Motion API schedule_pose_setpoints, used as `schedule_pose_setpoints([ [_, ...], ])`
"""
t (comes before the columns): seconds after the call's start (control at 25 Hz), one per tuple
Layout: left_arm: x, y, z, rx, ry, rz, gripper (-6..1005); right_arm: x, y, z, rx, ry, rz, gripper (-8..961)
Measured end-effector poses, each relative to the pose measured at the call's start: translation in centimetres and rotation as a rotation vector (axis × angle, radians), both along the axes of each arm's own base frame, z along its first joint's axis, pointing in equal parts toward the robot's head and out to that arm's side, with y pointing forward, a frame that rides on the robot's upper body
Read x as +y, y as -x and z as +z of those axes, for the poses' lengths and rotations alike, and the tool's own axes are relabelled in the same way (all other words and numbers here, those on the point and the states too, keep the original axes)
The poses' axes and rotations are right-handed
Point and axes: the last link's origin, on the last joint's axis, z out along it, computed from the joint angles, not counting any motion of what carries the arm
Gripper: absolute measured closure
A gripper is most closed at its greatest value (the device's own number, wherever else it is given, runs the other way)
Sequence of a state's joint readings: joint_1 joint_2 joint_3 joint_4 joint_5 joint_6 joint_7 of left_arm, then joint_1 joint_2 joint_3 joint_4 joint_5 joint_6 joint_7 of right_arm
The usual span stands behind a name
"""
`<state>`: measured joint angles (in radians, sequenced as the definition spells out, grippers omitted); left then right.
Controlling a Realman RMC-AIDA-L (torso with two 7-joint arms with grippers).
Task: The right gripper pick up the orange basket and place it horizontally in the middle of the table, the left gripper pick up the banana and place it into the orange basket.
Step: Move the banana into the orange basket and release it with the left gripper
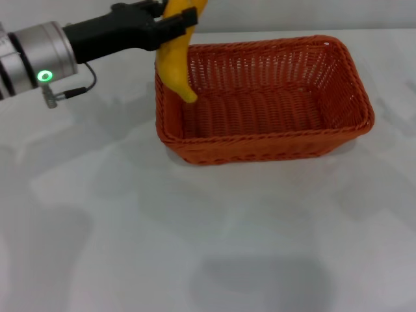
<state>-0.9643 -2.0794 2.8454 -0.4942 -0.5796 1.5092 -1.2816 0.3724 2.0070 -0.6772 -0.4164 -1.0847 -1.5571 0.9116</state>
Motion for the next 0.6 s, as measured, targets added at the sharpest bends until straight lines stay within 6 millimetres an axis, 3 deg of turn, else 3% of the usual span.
schedule_pose_setpoints([
  [0.6, 1.3, -0.9, -4.6, 0.044, -0.077, 0.025, 513, -0.2, 0.1, -0.2, 0.001, 0.006, 0.011, 96],
])
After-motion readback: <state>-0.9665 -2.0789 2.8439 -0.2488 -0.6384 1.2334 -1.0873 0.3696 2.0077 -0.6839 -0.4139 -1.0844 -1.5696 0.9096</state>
